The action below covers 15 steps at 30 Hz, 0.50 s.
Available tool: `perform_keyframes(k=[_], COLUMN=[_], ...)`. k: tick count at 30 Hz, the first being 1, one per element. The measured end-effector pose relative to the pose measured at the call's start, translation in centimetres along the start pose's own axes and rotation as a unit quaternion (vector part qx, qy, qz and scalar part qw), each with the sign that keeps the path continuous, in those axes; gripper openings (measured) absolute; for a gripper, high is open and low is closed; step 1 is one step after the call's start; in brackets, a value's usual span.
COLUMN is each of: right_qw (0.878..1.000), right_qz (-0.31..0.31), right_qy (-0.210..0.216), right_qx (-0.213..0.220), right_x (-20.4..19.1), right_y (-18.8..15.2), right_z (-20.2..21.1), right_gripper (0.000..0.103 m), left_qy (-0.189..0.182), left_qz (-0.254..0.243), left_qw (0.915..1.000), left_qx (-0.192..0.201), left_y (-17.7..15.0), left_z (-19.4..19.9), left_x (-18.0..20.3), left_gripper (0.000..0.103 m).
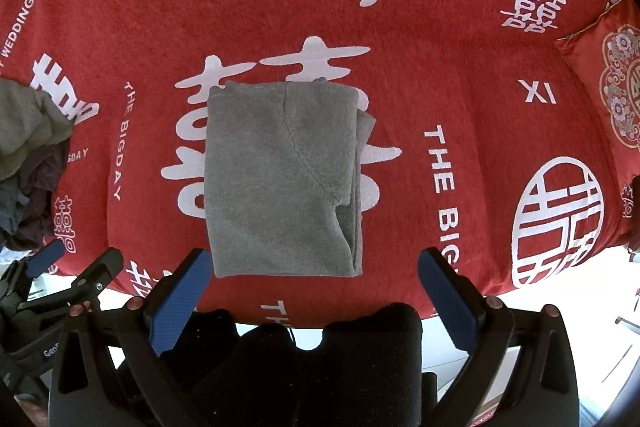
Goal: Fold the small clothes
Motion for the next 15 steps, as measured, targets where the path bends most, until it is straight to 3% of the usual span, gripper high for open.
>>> perform_keyframes(k=[15], right_qw=[1.0], right_qz=[0.0], right_qy=[0.0], right_qx=[-0.001], right_x=[-0.04], right_y=[-0.11], right_z=[0.0], right_gripper=[0.103], left_qy=[0.003], left_qz=[0.003], left_qw=[1.0], left_qx=[0.001], left_y=[-0.55], left_z=[-0.05], left_x=[0.06], left_gripper=[0.102])
Point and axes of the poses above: each gripper's, at about its wrist camera, not at the fingertips, and z roughly against the way its jaws point, x to its right, y to its top, the point moved 3 cm from there along -z, roughly the way its jaws point, and after that the axes turned 4 degrees about y, right-handed, at the moved point
